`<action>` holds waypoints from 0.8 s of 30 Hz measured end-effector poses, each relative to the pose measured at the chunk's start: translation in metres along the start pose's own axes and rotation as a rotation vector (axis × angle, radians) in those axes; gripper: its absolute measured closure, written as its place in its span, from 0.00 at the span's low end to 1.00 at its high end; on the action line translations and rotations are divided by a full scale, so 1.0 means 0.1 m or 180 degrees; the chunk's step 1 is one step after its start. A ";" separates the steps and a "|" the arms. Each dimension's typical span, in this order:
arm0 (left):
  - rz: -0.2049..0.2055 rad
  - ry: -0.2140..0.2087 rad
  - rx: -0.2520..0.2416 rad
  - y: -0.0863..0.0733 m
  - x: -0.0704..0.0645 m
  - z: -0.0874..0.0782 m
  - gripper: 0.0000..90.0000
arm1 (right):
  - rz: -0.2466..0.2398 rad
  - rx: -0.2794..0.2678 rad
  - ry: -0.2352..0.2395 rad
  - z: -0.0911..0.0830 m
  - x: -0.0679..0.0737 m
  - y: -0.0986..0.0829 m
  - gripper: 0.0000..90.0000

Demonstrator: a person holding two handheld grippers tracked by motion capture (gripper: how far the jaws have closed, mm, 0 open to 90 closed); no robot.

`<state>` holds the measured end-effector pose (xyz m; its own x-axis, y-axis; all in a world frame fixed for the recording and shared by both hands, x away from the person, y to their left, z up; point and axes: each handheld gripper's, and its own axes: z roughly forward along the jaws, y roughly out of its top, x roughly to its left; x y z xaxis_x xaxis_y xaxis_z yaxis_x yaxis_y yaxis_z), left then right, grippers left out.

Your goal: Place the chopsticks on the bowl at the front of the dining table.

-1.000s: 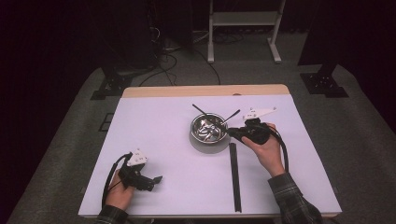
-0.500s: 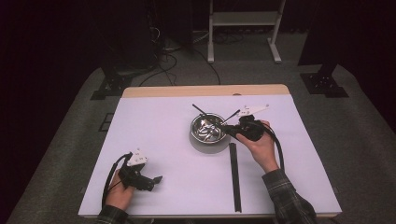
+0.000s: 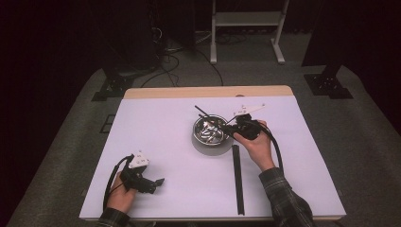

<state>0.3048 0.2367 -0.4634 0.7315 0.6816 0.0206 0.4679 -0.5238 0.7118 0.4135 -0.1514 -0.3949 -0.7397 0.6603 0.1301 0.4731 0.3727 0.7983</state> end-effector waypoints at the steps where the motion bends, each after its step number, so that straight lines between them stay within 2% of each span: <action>1: 0.0005 0.0001 0.0004 0.00 0.00 0.00 0.00 | 0.0004 0.0000 0.0000 0.02 0.00 0.01 0.95; 24: -0.0001 0.0000 0.0005 0.00 0.00 0.00 0.00 | -0.0022 0.0053 0.0040 0.36 0.09 0.18 0.95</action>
<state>0.3047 0.2367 -0.4634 0.7313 0.6817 0.0206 0.4688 -0.5244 0.7108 0.4323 -0.1148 -0.4006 -0.7488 0.6495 0.1320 0.4758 0.3881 0.7893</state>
